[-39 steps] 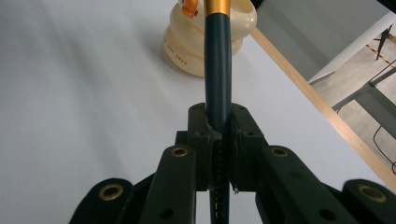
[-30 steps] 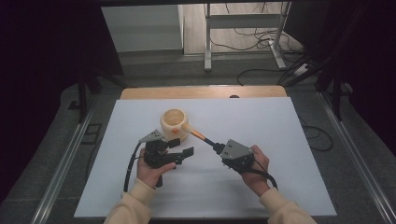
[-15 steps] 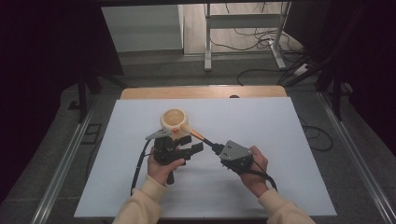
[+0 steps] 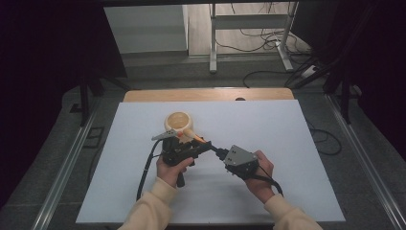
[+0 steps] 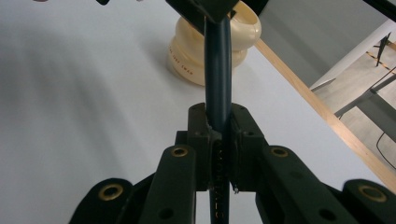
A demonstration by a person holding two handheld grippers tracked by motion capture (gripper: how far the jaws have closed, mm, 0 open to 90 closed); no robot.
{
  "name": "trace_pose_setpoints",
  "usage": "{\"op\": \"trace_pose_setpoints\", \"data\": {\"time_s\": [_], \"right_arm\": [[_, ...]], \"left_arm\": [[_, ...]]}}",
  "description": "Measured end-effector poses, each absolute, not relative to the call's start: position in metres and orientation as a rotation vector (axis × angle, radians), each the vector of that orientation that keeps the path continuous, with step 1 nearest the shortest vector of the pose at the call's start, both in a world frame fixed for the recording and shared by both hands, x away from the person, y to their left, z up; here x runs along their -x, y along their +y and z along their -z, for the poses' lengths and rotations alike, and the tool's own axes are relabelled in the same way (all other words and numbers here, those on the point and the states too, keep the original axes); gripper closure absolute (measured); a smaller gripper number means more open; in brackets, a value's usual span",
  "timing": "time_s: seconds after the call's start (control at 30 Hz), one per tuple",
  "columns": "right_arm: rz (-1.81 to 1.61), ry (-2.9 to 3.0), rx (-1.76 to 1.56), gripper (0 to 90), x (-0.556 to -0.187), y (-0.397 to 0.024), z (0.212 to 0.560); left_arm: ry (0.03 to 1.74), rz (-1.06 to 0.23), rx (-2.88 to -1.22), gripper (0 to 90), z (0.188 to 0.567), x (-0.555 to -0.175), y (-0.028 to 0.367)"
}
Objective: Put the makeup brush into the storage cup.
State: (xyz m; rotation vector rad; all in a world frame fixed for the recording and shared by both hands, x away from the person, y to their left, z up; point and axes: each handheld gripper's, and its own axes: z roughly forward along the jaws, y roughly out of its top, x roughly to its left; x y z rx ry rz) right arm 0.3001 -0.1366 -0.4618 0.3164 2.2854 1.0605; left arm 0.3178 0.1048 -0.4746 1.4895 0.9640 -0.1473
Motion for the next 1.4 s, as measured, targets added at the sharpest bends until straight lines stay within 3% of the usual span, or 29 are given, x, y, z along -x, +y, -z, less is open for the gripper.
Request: {"op": "trace_pose_setpoints", "data": {"time_s": [0.13, 0.23, 0.63, 0.77, 1.4], "right_arm": [[-1.062, 2.286, -0.315, 81.2, -0.300, -0.136, 0.462], [-1.063, 2.290, -0.314, 81.2, -0.300, -0.137, 0.462], [-1.083, 2.305, -0.322, 79.2, -0.302, -0.138, 0.463], [-1.077, 2.310, -0.339, 63.2, -0.303, -0.138, 0.464], [-1.105, 2.366, -0.492, 26.7, -0.305, -0.148, 0.466]], "left_arm": [[0.956, 0.174, -1.485, 67.5, 0.476, -0.319, 0.105], [0.944, 0.218, -1.455, 74.3, 0.475, -0.321, 0.107], [0.922, 0.213, -1.470, 78.6, 0.472, -0.319, 0.107], [0.931, 0.183, -1.484, 78.7, 0.470, -0.318, 0.109], [0.944, 0.093, -1.506, 78.7, 0.460, -0.315, 0.117]]}}
